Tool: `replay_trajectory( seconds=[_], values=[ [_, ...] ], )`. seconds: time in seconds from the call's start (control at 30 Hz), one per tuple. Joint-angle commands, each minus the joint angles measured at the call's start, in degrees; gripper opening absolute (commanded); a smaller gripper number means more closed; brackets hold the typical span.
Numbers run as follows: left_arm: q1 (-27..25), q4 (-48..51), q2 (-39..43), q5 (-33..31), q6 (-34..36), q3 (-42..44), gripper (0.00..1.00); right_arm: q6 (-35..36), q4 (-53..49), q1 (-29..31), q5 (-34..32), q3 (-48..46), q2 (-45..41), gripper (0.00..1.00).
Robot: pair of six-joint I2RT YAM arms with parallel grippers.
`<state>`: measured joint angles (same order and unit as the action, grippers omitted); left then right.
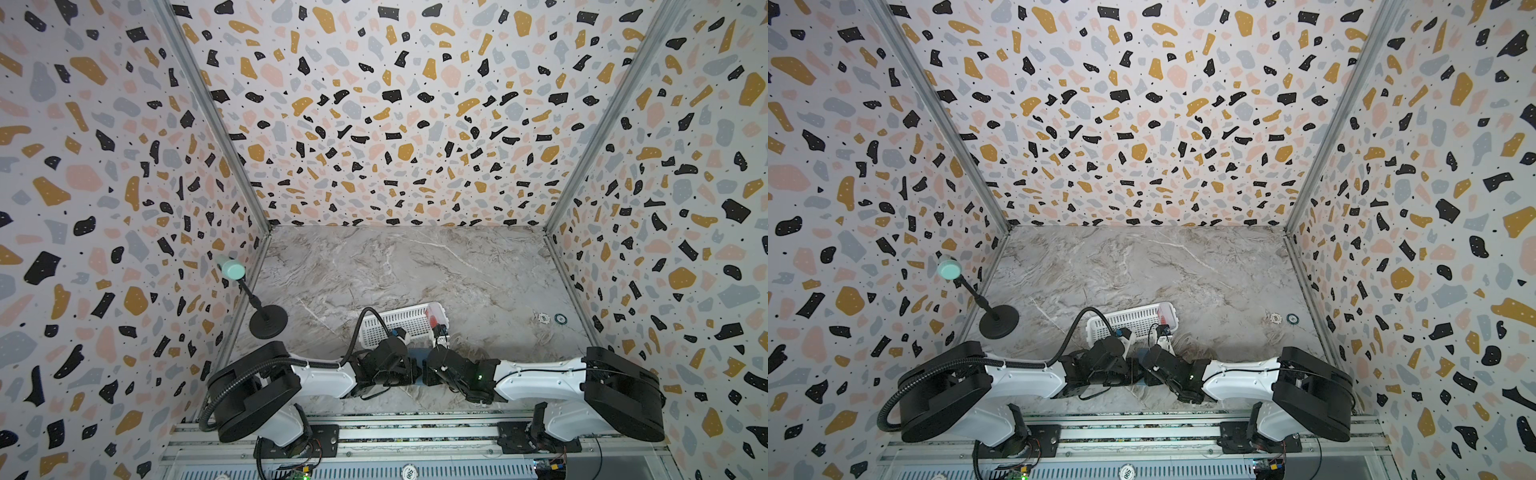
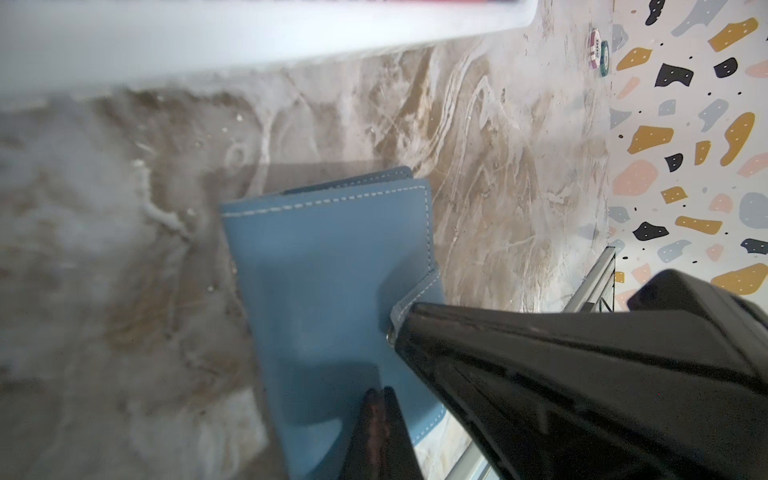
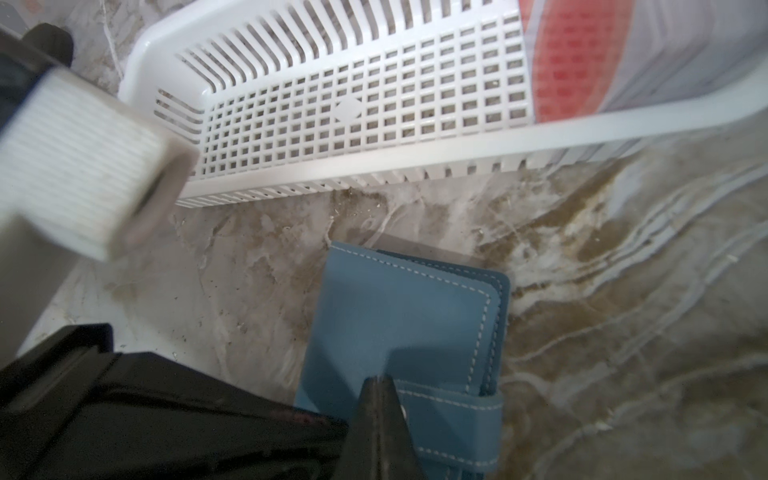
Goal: Put the credit cards into the card holder
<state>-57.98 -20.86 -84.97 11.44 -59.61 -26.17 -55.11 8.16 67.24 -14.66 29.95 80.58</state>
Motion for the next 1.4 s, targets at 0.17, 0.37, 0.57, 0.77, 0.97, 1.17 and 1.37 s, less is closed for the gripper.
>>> replay_trajectory(
  seconds=[0.17, 0.37, 0.57, 0.77, 0.97, 1.17, 1.37],
  values=[
    [-0.3, 2.1, 0.6, -0.9, -0.5, 1.4, 0.05, -2.7, -1.6, 1.6, 4.3, -3.4, 0.6, 0.00],
    [-0.3, 2.2, 0.8, -0.9, -0.6, 1.5, 0.05, -3.9, 0.3, 1.9, 3.5, -5.3, 0.0, 0.00],
    [-0.4, 2.1, 0.6, -0.8, -0.9, 1.6, 0.05, -5.2, 4.9, 2.6, 2.3, -9.0, -1.0, 0.00],
    [-0.4, 1.7, 0.6, -0.6, -1.4, 1.8, 0.05, -5.5, 8.1, 3.5, 1.2, -11.2, -1.6, 0.00],
    [-0.4, 0.8, 0.4, -0.4, -2.2, 1.7, 0.05, -5.8, 11.1, 4.8, -0.4, -12.8, -0.5, 0.00],
    [-0.4, 0.4, 0.3, -0.3, -2.7, 2.1, 0.04, -6.5, 13.0, 5.9, -1.8, -13.8, 0.4, 0.00],
    [-0.7, -0.2, 0.0, -0.3, -3.1, 2.2, 0.04, -6.9, 14.6, 6.5, -2.4, -14.0, 2.4, 0.00]
  ],
)
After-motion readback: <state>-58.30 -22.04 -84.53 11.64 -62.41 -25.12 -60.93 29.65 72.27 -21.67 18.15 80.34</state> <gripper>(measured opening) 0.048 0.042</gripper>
